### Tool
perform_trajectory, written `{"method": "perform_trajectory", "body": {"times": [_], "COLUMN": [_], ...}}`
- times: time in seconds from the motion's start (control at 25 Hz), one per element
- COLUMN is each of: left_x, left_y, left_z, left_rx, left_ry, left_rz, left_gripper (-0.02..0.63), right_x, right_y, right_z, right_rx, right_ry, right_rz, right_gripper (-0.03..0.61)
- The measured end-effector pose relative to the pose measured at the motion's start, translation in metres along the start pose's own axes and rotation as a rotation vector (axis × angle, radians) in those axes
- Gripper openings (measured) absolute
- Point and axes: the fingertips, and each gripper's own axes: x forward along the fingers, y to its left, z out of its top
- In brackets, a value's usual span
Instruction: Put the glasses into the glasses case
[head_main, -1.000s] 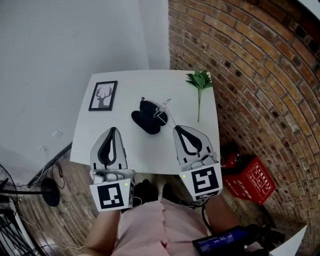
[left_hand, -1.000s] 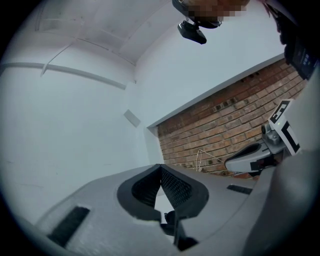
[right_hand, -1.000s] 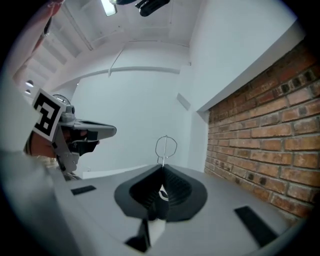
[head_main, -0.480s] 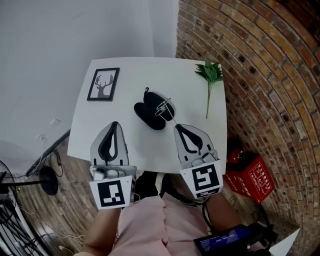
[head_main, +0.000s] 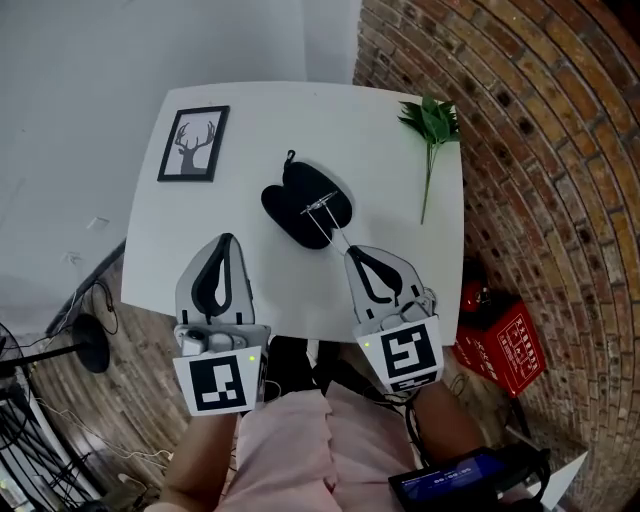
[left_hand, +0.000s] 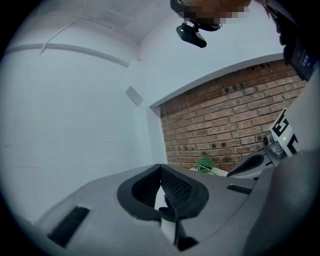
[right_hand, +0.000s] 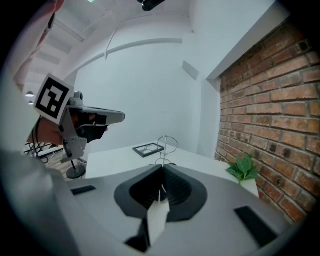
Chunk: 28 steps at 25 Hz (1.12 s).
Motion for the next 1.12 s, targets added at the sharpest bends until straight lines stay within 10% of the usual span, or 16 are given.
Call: {"method": "perform_trajectory", "body": {"times": [1.12], "left_x": [0.028], "left_y": [0.026], "left_z": [-0.041], "left_rx": [-0.057], "left_ry": [0.060], "left_rz": [-0.012], "left_gripper": [0.002], "right_x": [0.035], "right_y": [0.019], "right_z": [-0.047], "right_rx": [0.021], "right_ry": [0.244], "right_rz": [0.150], "right_gripper": [0.014]}}
